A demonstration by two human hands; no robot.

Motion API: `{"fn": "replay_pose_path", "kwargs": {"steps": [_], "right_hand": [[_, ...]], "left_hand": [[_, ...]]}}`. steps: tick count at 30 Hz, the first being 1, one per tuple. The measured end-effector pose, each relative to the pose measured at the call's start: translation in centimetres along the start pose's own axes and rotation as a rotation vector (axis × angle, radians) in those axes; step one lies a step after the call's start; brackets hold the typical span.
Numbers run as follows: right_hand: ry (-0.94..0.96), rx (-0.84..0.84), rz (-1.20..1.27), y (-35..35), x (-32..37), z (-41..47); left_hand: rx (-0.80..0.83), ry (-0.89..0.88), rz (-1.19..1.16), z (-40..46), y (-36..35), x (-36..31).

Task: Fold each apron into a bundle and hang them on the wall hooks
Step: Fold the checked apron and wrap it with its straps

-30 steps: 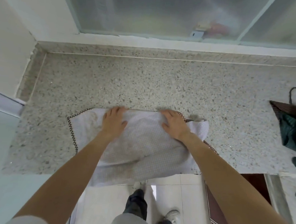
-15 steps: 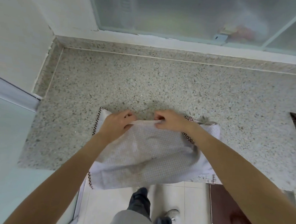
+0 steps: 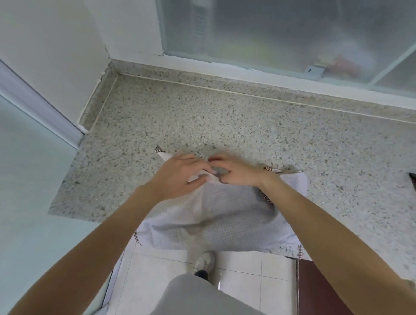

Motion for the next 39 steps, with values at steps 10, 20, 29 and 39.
{"fn": "replay_pose_path", "kwargs": {"steps": [10,20,29,39], "right_hand": [[-0.039,-0.21,-0.393,-1.6,-1.0,-8.2],[-0.16,-0.164,-0.608,-5.4,0.0,-20.2],[-0.051,0.061,-0.686,-12.8,2.4,-23.8],[-0.414,-0.373,-0.901,-11.6,1.9,-30.0]], "left_hand": [[0.142,0.296,0.07,-4.7,0.2,-0.6],[0.229,0.388,0.308,-9.7,-0.6,-4.7],[0.091,0.325,0.261,-13.3,0.9,-8.0],[0.017,0.534,0.262,-14.5,1.5,-9.2]]}}
Point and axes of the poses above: each hand's wrist, its own z-axis towards the middle knuckle, its own y-axis out of the back of the hand, x = y × z, the point moved 5 cm from there along z, towards the middle knuckle, and after that the axes turned 9 degrees about y, right-handed, at the moved point
